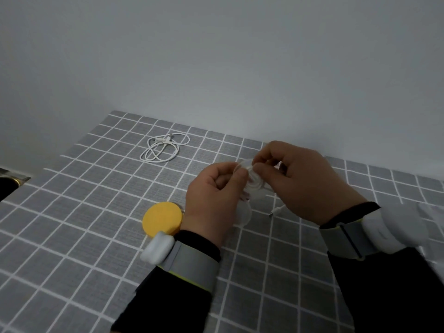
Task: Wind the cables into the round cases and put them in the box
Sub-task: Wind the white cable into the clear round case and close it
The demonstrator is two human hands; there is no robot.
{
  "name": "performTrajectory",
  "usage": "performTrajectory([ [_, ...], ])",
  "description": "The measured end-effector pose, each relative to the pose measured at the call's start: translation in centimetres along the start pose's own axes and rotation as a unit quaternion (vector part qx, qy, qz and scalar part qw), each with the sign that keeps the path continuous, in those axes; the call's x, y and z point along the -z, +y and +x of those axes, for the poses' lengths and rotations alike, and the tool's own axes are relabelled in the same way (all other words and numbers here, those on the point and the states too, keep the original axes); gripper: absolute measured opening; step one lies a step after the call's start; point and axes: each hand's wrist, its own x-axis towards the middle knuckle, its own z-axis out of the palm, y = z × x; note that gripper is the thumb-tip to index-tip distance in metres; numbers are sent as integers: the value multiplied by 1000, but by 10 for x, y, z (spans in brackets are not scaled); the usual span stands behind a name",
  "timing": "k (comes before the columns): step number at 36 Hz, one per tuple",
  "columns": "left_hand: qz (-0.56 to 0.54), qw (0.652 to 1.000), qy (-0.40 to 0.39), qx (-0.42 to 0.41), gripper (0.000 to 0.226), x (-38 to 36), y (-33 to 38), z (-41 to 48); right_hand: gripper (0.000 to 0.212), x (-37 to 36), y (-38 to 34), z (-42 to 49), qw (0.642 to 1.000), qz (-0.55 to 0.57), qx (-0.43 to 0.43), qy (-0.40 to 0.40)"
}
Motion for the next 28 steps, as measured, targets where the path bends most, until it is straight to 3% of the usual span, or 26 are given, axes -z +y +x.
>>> performTrajectory([
  [2, -3, 1000, 19, -5, 5, 1, -1, 2, 5, -4, -1, 0, 1000, -12, 17, 9],
  [8, -21, 999, 22, 11, 6, 5, 0, 4, 45, -8, 1, 1, 998, -55, 14, -33],
  [28, -23, 995, -75, 61, 20, 6, -4, 2, 39, 7, 2, -2, 995, -56, 15, -87],
])
